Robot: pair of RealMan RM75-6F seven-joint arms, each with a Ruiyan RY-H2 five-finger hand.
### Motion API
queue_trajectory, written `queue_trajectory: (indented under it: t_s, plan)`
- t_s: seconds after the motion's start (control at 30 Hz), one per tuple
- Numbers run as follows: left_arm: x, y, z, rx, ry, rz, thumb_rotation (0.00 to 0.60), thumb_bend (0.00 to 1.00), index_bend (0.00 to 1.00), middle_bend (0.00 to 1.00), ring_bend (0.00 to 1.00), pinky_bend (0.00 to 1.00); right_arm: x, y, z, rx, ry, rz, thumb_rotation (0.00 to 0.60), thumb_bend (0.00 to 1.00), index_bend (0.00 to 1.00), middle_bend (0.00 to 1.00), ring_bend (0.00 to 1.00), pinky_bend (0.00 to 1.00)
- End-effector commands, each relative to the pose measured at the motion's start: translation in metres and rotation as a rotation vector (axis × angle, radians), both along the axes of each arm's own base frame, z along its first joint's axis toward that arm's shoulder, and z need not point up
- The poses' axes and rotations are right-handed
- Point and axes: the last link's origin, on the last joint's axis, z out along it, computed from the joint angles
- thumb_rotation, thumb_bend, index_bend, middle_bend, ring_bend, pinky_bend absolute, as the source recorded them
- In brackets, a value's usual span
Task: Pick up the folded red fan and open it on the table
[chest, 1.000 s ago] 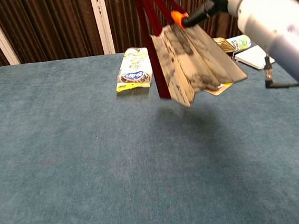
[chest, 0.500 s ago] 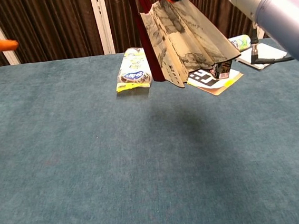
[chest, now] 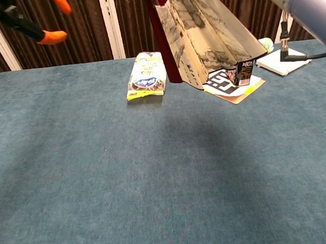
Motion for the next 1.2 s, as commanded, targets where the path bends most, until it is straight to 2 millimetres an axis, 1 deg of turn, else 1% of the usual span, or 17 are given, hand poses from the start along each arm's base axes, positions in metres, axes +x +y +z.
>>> queue_trajectory:
  t_s: [0.03, 0.23, 0.4, 0.7, 0.9, 1.03, 1.2]
  plan:
    - [0.007, 0.004, -0.008, -0.007, -0.004, 0.002, 0.600, 0.43, 0.39, 0.06, 0.00, 0.00, 0.005, -0.001, 0.004, 0.001, -0.011, 0.005, 0.600, 0.58, 0.76, 0.22, 0.00, 0.00]
    - [0.021, 0.007, -0.023, -0.028, -0.013, -0.009, 0.600, 0.43, 0.40, 0.06, 0.00, 0.00, 0.022, 0.002, 0.012, 0.053, -0.095, 0.013, 0.600, 0.58, 0.77, 0.22, 0.00, 0.00]
    - [0.031, 0.008, -0.031, -0.029, -0.020, -0.019, 0.600, 0.43, 0.40, 0.06, 0.00, 0.00, 0.033, 0.008, 0.016, 0.101, -0.131, 0.022, 0.600, 0.58, 0.77, 0.22, 0.00, 0.00]
    - [0.037, 0.008, -0.039, -0.036, -0.046, -0.006, 0.600, 0.43, 0.40, 0.05, 0.00, 0.00, 0.041, 0.016, 0.014, 0.130, -0.148, 0.037, 0.600, 0.58, 0.77, 0.22, 0.00, 0.00]
    - [0.047, 0.010, -0.045, -0.056, -0.097, 0.003, 0.600, 0.43, 0.40, 0.06, 0.00, 0.00, 0.048, 0.019, 0.013, 0.143, -0.153, 0.040, 0.600, 0.58, 0.77, 0.22, 0.00, 0.00]
    - [0.051, 0.011, -0.050, -0.070, -0.102, -0.001, 0.600, 0.43, 0.41, 0.06, 0.00, 0.00, 0.051, 0.021, 0.012, 0.148, -0.157, 0.045, 0.600, 0.58, 0.77, 0.22, 0.00, 0.00]
    - [0.051, 0.008, -0.057, -0.108, -0.080, -0.006, 0.600, 0.44, 0.40, 0.05, 0.00, 0.00, 0.053, 0.021, 0.013, 0.145, -0.162, 0.045, 0.600, 0.58, 0.77, 0.22, 0.00, 0.00]
